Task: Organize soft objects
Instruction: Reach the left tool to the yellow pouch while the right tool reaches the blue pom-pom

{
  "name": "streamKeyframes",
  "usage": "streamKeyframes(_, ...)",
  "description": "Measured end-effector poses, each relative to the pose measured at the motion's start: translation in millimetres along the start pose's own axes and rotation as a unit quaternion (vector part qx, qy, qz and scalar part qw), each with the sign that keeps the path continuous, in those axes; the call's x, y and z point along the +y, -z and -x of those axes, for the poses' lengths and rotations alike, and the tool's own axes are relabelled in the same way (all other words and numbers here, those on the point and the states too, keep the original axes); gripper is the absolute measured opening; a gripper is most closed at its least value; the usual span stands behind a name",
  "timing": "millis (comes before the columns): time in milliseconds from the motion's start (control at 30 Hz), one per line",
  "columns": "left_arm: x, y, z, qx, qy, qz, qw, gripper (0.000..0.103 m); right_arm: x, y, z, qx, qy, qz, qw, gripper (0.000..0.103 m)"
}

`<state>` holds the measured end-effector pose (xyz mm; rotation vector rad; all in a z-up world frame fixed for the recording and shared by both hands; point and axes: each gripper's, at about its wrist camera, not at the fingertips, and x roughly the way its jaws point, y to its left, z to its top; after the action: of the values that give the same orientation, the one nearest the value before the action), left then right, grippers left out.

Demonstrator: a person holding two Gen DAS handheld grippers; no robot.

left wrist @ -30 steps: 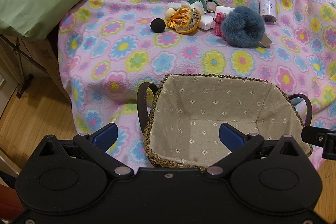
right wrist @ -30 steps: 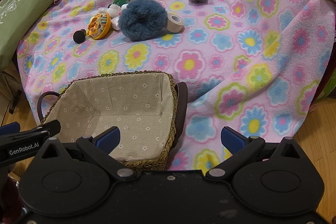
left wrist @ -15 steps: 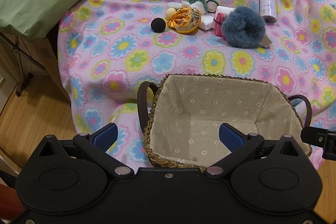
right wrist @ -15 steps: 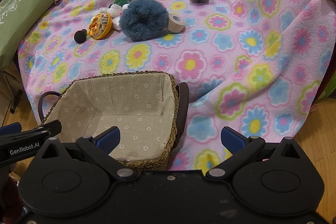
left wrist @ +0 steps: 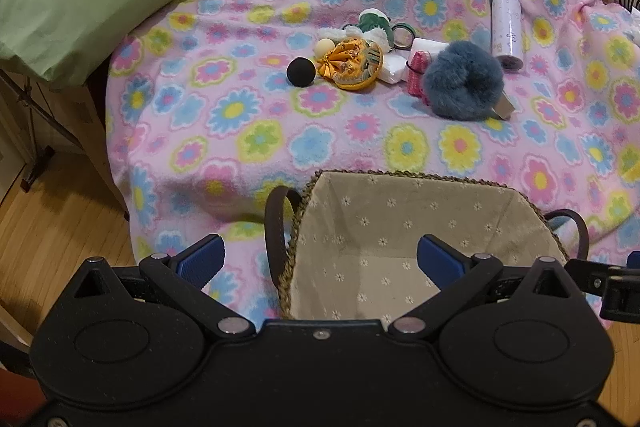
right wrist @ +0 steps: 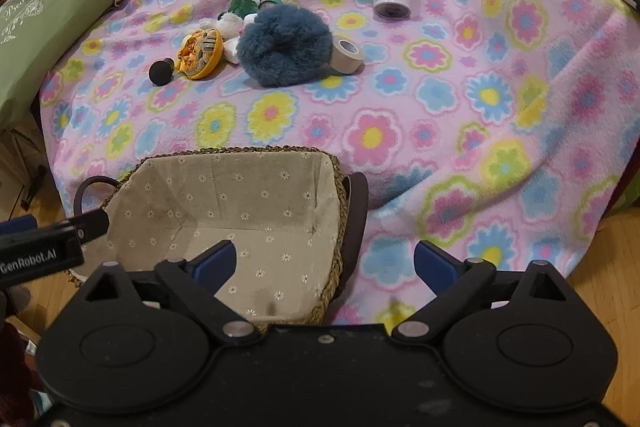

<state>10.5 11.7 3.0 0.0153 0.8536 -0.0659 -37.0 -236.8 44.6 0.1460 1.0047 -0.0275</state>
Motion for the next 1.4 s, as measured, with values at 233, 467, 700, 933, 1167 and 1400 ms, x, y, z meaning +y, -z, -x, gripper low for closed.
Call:
streamKeyframes(233,7,-18,-13,-0.005,0.003,-0.002,1.0,0.098,4,-15,-9,-0.027,0.001,0.009,1.0,0.093)
streamKeyframes(467,15,-49,-37,-0.012,-0.019,-0.004,0.9997,0.098,0,-47,-27,-0.042,-0.003,-0.008,0.999,0.094)
streamKeyframes(700,19,-73,-74,0.004,-0.025,-0.015,0.9996,0.098,6,-80,-53,-0.046,-0.004,0.007,0.999,0.093)
streamKeyframes(933,9,-94,-106,0.011,-0.018,-0.042,0.9989,0.098,21,-109,-85,-0.041,-0.007,0.033,0.999,0.094)
streamKeyframes(1167,-6,-115,-140,0.013,0.004,-0.063,0.998,0.098,31,-133,-115,-0.032,-0.016,0.038,0.999,0.094)
streamKeyframes(1400,-15,-133,-177,0.014,0.01,-0.074,0.9971,0.099,37,-154,-142,-0.026,-0.026,0.029,0.999,0.094)
